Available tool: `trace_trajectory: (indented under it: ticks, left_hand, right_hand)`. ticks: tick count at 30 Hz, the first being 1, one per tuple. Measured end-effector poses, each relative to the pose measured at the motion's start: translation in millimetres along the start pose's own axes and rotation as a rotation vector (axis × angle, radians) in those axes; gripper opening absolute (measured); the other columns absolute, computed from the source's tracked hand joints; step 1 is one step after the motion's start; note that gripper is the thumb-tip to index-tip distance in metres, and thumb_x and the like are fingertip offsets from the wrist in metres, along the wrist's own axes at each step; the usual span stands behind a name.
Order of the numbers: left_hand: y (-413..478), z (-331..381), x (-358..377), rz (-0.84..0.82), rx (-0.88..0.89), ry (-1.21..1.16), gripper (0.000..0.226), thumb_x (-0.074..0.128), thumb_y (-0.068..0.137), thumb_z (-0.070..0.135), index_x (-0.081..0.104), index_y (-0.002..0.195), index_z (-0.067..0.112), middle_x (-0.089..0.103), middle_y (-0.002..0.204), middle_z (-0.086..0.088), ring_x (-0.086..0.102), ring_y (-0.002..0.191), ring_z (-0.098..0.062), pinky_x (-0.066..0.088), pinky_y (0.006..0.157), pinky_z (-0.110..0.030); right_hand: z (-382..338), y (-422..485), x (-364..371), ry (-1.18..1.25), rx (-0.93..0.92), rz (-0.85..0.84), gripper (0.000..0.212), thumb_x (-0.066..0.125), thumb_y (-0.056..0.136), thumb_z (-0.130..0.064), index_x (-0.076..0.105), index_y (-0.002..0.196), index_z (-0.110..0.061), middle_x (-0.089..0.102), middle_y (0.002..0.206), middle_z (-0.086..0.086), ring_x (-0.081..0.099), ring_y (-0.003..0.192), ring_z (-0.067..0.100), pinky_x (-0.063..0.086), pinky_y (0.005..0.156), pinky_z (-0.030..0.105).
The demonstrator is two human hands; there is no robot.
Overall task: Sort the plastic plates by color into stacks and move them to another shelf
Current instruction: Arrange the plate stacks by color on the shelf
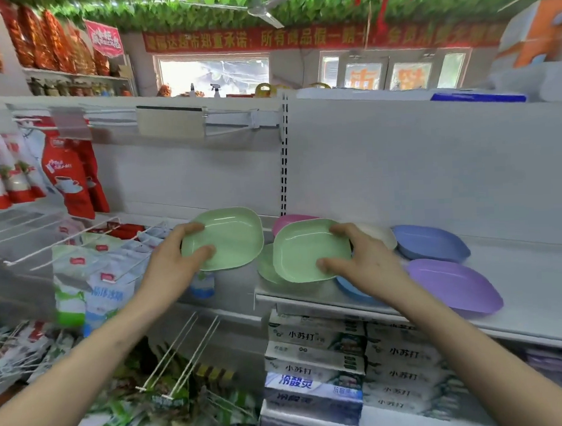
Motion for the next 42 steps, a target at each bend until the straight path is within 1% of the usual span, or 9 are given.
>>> trace_trajectory:
  ticks: [9, 21, 24, 26, 29, 31, 33, 36, 42]
  left_hand:
    - [30, -11, 3, -0.069, 0.036, -0.045, 0.039, 0.07, 0.094, 0.026, 0.06, 0.13, 0.032, 0.064, 0.12, 0.0, 0.06, 0.082, -0.005, 0.048, 0.066, -0.02]
    - [34, -12, 3, -0.118, 0.043, -0.006, 0.039, 0.069, 0.094, 0.025, 0.059, 0.131, 0.031, 0.061, 0.117, 0.003, 0.057, 0.079, -0.002, 0.046, 0.067, -0.019]
    - [34, -11, 6, -0.127, 0.049, 0.0, 0.04, 0.07, 0.094, 0.025, 0.06, 0.132, 0.028, 0.057, 0.123, 0.006, 0.057, 0.101, -0.014, 0.042, 0.084, -0.029]
    - [36, -10, 9, -0.136, 0.048, 0.013, 0.04, 0.07, 0.093, 0.026, 0.06, 0.132, 0.029, 0.057, 0.126, 0.007, 0.054, 0.112, -0.016, 0.04, 0.09, -0.03]
    - [37, -7, 18, -0.158, 0.045, 0.017, 0.04, 0.07, 0.093, 0.028, 0.06, 0.131, 0.031, 0.057, 0.125, 0.007, 0.055, 0.111, -0.018, 0.04, 0.089, -0.03]
    - [37, -3, 25, -0.174, 0.051, 0.009, 0.039, 0.07, 0.093, 0.027, 0.06, 0.131, 0.031, 0.056, 0.123, 0.007, 0.055, 0.11, -0.018, 0.042, 0.087, -0.031]
    - [38, 1, 33, -0.188, 0.058, 0.013, 0.039, 0.071, 0.093, 0.028, 0.06, 0.13, 0.031, 0.057, 0.121, 0.006, 0.056, 0.108, -0.02, 0.046, 0.086, -0.033]
    - [40, 7, 47, -0.23, 0.076, 0.034, 0.039, 0.072, 0.091, 0.031, 0.061, 0.128, 0.032, 0.06, 0.124, 0.006, 0.057, 0.11, -0.019, 0.043, 0.088, -0.031]
    - [36, 22, 81, -0.374, 0.094, 0.166, 0.043, 0.069, 0.091, 0.038, 0.059, 0.133, 0.033, 0.06, 0.135, 0.004, 0.056, 0.118, -0.019, 0.045, 0.098, -0.033]
  right_hand:
    - [-8, 13, 26, -0.17, 0.103, -0.093, 0.079, 0.075, 0.079, -0.057, 0.047, 0.148, -0.027, 0.058, 0.141, -0.002, 0.056, 0.124, 0.021, 0.048, 0.103, 0.044]
    - [-16, 21, 49, -0.508, 0.075, -0.236, 0.07, 0.066, 0.077, -0.077, 0.067, 0.132, -0.033, 0.066, 0.129, -0.006, 0.063, 0.115, 0.019, 0.052, 0.094, 0.037]
    - [-15, 22, 51, -0.56, 0.044, -0.207, 0.067, 0.062, 0.074, -0.082, 0.075, 0.115, -0.031, 0.07, 0.116, -0.005, 0.065, 0.104, 0.02, 0.055, 0.089, 0.039]
    - [-15, 23, 52, -0.6, 0.028, -0.19, 0.06, 0.06, 0.076, -0.082, 0.075, 0.09, -0.026, 0.067, 0.093, -0.004, 0.064, 0.089, 0.021, 0.055, 0.076, 0.036]
    - [-17, 22, 52, -0.621, 0.026, -0.165, 0.06, 0.06, 0.078, -0.079, 0.054, 0.062, -0.022, 0.051, 0.072, -0.005, 0.057, 0.075, 0.023, 0.042, 0.059, 0.032]
    - [-16, 22, 52, -0.623, 0.03, -0.156, 0.058, 0.06, 0.076, -0.08, 0.063, 0.07, -0.023, 0.059, 0.08, -0.005, 0.06, 0.081, 0.022, 0.048, 0.066, 0.032]
    - [-16, 22, 50, -0.556, 0.034, -0.15, 0.057, 0.061, 0.076, -0.079, 0.076, 0.096, -0.028, 0.07, 0.102, -0.006, 0.065, 0.095, 0.02, 0.055, 0.08, 0.035]
    - [-16, 19, 37, -0.424, 0.041, -0.093, 0.056, 0.061, 0.083, -0.069, 0.068, 0.127, -0.035, 0.066, 0.128, -0.007, 0.062, 0.116, 0.02, 0.052, 0.092, 0.037]
    - [-3, 19, -3, -0.39, 0.056, 0.102, 0.041, 0.056, 0.097, -0.053, 0.063, 0.131, -0.032, 0.065, 0.122, 0.002, 0.061, 0.113, 0.026, 0.05, 0.083, 0.037]
Point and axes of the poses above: each hand's wrist, its own y-axis towards the middle knuckle, its own x-axis out of the palm, z = x × y, the point moved 8 cm from there along y, towards the middle knuckle
